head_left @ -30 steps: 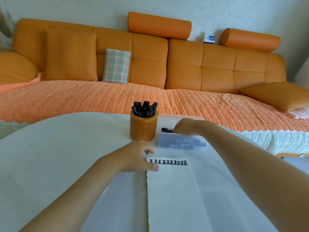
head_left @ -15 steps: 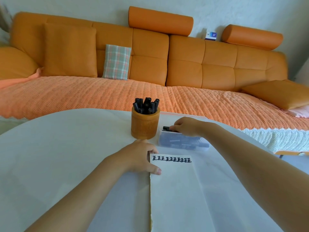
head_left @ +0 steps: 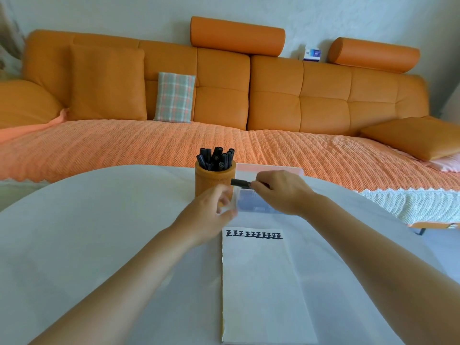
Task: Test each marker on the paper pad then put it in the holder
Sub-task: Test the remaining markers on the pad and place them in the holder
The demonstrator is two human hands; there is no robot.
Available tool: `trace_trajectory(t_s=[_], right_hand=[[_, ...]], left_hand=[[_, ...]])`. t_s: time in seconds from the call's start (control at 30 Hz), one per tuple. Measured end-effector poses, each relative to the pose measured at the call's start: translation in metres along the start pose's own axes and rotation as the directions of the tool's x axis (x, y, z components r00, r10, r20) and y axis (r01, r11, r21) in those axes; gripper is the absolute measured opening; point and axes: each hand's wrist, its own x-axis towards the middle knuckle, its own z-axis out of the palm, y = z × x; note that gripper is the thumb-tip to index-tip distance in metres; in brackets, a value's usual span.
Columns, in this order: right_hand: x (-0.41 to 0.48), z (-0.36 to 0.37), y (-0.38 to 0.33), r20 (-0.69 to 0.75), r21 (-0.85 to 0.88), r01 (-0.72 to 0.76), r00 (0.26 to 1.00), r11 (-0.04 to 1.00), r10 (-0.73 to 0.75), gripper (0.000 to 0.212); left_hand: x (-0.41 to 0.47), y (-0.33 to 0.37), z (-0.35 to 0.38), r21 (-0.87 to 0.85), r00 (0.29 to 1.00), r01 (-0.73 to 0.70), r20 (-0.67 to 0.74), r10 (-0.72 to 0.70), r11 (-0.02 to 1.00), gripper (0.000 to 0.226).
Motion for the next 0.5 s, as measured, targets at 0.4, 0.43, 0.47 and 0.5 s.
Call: trace_trajectory(t_s=[0.4,0.43,0.47,0.5], right_hand=[[-0.056,0.04,-0.026,0.101,0.178,0.13,0.984,0.975,-0.149,0.017],[-0.057,0.044,-0.026,0.077,0.17,0.136,0.986,0.976,-0.151,0.017],[-0.057,0.047,-0.026,0.054,0.149,0.14,0.987,0.979,-0.149,0.019],[-0.056,0.05,-0.024,0.032,0.127,0.144,0.988,0.981,-0.149,0.021]], left_hand=[[-0.024,-0.008,-0.006,0.049,0.998,-0.047,-0.047,0.05,0.998,0.013],[-0.024,-0.009,-0.005,0.045,0.998,-0.057,-0.037,0.059,0.997,0.012],[-0.022,-0.01,-0.004,0.038,0.998,-0.065,-0.018,0.066,0.997,0.011],[-0.02,-0.009,-0.004,0.025,0.998,-0.07,0.001,0.07,0.997,0.01]])
